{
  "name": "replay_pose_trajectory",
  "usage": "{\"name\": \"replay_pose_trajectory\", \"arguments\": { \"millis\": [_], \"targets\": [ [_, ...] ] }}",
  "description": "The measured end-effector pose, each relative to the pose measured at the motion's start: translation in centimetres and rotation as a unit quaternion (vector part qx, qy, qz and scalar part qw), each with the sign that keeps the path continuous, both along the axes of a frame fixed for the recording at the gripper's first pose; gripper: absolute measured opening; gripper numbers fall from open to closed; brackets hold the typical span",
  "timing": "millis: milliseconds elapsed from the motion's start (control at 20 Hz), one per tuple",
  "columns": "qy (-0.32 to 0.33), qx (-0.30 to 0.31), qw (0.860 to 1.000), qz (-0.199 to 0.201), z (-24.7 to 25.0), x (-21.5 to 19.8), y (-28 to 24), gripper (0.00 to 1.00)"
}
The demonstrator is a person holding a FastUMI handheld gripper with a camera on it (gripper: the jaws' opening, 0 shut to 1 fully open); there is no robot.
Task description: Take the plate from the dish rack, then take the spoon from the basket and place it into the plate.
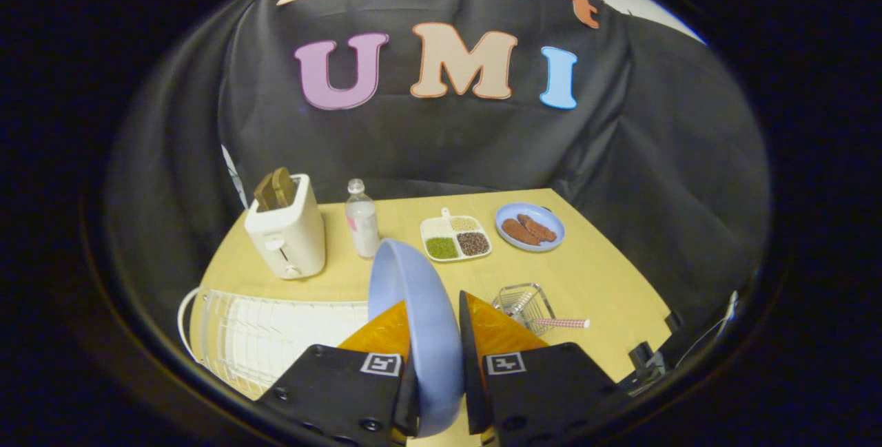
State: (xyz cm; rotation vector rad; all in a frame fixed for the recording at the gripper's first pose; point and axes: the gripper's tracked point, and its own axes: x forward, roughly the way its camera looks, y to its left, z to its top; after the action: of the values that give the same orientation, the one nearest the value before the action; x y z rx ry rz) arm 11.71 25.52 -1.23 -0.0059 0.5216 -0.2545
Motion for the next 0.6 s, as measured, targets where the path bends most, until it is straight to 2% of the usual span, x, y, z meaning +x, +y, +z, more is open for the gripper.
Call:
{"name": "replay_pose_trajectory", "arguments": {
  "millis": [150,300,450,600],
  "targets": [
    [-0.041,0.057,0.997,0.035,2.1,-2.7,-1.0,0.30],
    [-0.089,0.116,0.987,0.062,3.2,-6.6,-2.5,0.30],
    [-0.130,0.168,0.976,0.053,3.0,-10.6,-5.3,0.30],
    [-0.164,0.241,0.956,0.043,1.5,-13.5,-7.4,0.29]
  ]
}}
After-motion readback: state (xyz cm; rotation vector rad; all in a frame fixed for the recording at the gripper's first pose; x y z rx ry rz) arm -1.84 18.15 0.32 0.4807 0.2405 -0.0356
